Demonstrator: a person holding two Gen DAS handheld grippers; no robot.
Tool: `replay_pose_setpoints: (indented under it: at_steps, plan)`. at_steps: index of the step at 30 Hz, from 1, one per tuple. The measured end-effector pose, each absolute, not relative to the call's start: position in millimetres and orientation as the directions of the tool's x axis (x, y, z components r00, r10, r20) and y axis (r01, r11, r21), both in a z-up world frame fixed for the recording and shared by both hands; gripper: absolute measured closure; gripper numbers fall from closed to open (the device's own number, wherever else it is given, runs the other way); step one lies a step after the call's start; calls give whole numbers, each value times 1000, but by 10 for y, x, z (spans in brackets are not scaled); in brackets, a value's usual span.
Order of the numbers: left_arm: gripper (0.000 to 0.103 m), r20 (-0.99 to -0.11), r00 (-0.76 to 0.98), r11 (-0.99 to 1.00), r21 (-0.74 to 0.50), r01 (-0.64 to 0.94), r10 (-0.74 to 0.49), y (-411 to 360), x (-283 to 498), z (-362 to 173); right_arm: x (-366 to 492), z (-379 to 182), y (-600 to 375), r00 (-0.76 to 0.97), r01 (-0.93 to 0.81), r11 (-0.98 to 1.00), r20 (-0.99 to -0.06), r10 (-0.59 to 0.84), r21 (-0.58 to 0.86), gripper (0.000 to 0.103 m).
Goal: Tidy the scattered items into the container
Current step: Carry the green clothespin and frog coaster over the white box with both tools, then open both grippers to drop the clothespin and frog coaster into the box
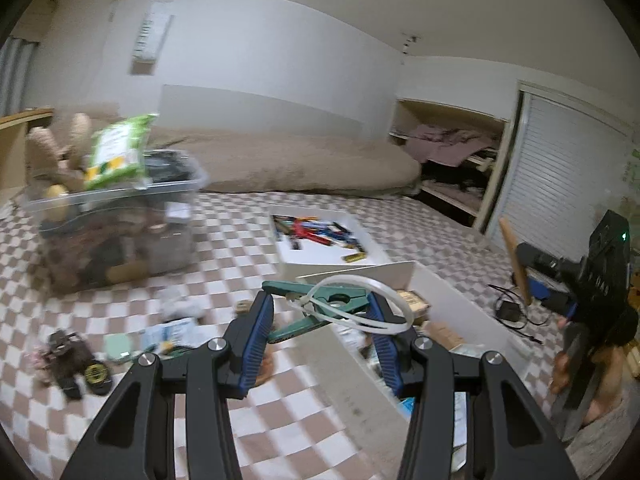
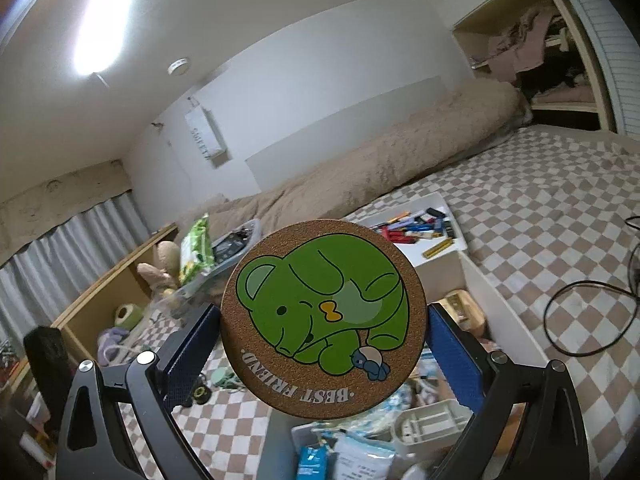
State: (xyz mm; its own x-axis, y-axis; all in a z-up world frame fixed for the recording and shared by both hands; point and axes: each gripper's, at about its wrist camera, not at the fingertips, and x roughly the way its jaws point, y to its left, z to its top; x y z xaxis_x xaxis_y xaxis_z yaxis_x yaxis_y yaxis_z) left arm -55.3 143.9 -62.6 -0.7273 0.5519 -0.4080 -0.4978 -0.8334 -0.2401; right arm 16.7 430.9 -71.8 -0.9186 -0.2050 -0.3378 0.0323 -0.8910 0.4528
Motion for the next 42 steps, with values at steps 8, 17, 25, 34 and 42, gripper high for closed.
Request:
replay_pose_setpoints:
  at_steps: [8,17,25,34,42]
  plan:
    - [55,-473,-639,-783,-219,-582,607,2229,-832,-654,105,-830,4330,-903,19,-899,-379,-203,437,3]
    - [55,-610,-536,-762,-182,-621,583,2801,-1178,-838,113,-909,4464,-894,7,-893,-397,-207,450,3]
    - [55,-742,-403,-760,-217,-613,537,3139,-1488,-1136,125,-963,4634,-897,-23,-874,-396,-196,485,3]
    - [26,-803,-391,-806,-177,-565,450,3220,-1590,-1323,68,-1003,4715,-892,-50,-865,-411,-185,498,3]
    - [26,-778,-422,-810,-183,-557,466,3086,-1527,-1275,16,-1048,4723,-883,-59,-867,-430,-185,495,3]
